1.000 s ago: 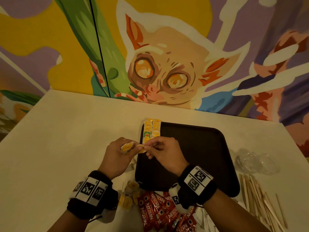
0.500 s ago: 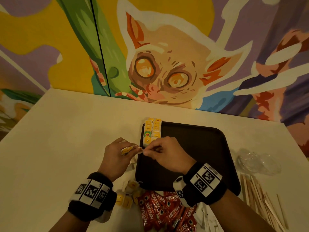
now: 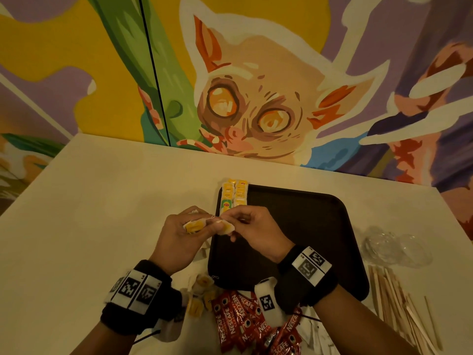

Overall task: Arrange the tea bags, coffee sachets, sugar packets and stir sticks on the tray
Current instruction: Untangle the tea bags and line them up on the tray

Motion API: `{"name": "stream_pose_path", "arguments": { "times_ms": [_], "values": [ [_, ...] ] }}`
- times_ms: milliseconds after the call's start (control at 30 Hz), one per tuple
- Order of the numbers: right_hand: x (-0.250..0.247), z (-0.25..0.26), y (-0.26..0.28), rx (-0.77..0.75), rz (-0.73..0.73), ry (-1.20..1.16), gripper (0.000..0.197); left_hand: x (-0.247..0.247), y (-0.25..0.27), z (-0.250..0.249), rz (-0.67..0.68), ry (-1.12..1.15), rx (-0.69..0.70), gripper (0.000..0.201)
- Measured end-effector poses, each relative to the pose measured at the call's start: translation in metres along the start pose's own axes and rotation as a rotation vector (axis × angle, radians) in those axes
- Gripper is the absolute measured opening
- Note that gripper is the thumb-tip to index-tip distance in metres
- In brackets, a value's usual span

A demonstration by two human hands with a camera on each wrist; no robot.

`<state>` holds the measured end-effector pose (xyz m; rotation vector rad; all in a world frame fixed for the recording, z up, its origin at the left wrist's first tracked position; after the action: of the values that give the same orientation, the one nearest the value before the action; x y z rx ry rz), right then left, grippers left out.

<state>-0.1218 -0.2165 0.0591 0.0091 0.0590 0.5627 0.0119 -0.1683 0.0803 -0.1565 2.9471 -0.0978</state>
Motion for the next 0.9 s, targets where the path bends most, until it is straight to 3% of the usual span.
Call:
{"name": "stream_pose_path", "arguments": {
  "times_ms": [167, 333, 433, 600, 733, 900],
  "values": [
    [0.013, -0.02, 0.008, 0.107, 0.01, -0.169, 0.013, -0.014, 0.003, 0.018, -0.181, 0.065, -0.09, 0.005],
    [0.026, -0.027, 0.014, 0.116, 0.037, -0.129, 0.011, -0.02, 0.01, 0.033, -0.298, 0.079, -0.145, 0.006],
    [0.028, -0.032, 0.014, 0.061, 0.017, -0.015, 0.002, -0.018, 0.012, 0.041, -0.308, 0.097, -0.186, 0.008],
    [0.013, -0.055, 0.003, 0.112, -0.108, 0.124, 0.015, -0.018, 0.016, 0.057, -0.307, 0.09, -0.295, 0.008],
    [-0.006, -0.083, -0.009, 0.228, -0.158, 0.249, 0.015, -0.018, 0.019, 0.077, -0.304, 0.246, -0.498, 0.018],
    [-0.031, -0.13, -0.03, 0.384, -0.209, 0.408, 0.023, -0.018, 0.019, 0.077, -0.263, 0.335, -0.506, 0.019]
  ]
}}
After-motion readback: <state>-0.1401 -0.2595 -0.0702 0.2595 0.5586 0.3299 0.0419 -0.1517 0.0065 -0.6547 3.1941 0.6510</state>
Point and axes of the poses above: each hand's wrist, its own y-axis away from the middle knuckle, its own x-axis out of the palm, z = x × y, the point moved 9 cm from there along -y, towards the middle knuckle, and after that the axes turned 5 degrees about -x, right-handed, at the moved point
